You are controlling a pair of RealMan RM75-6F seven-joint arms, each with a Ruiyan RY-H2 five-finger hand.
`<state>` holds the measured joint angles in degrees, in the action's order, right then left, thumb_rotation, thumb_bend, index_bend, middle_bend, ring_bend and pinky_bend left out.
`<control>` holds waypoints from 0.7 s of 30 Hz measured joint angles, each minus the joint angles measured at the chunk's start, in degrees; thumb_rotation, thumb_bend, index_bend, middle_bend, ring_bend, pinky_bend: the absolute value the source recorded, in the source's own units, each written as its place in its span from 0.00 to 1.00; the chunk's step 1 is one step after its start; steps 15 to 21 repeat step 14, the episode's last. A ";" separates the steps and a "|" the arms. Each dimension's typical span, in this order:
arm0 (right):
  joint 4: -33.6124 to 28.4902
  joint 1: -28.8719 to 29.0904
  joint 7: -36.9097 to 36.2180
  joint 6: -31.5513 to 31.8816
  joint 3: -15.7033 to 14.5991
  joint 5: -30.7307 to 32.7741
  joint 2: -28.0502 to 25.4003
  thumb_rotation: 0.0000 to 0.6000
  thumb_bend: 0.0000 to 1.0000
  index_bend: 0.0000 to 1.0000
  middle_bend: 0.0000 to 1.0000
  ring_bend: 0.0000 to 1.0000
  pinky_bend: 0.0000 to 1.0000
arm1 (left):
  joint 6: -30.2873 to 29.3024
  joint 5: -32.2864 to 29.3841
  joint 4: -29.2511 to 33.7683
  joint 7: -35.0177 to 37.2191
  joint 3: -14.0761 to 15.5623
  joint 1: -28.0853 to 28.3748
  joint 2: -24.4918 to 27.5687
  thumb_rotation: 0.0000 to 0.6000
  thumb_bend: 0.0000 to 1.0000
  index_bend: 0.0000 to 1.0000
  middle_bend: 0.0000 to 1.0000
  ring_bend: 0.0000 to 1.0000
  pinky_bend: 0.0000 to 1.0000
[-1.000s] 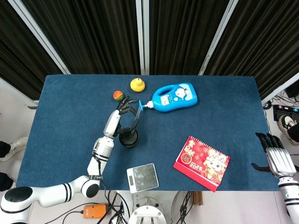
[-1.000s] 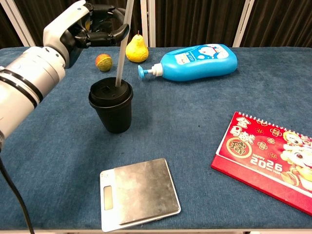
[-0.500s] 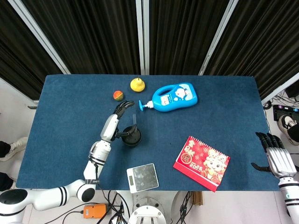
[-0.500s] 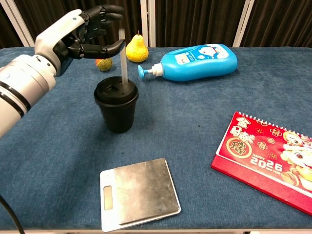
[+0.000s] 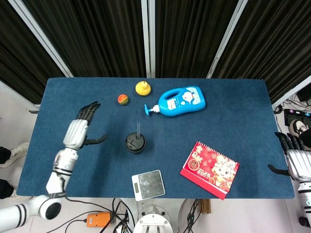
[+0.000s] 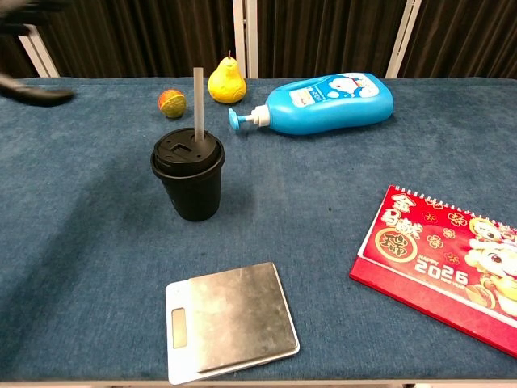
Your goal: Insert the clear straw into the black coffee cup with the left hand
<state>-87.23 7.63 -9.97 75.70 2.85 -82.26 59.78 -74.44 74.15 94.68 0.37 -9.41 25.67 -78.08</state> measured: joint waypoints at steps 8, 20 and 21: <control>0.29 -1.49 -4.70 3.73 -0.05 -2.38 -0.72 1.00 0.29 0.02 0.11 0.00 0.08 | -10.01 0.10 -1.30 -9.36 7.21 -11.71 9.07 1.00 0.14 0.08 0.06 0.00 0.00; -0.14 -2.47 -4.31 5.82 -0.58 -4.04 -0.34 1.00 0.29 0.01 0.11 0.00 0.08 | -15.55 1.78 -2.38 -6.98 10.53 -18.65 10.91 1.00 0.14 0.08 0.06 0.00 0.00; -0.14 -2.47 -4.31 5.82 -0.58 -4.04 -0.34 1.00 0.29 0.01 0.11 0.00 0.08 | -15.55 1.78 -2.38 -6.98 10.53 -18.65 10.91 1.00 0.14 0.08 0.06 0.00 0.00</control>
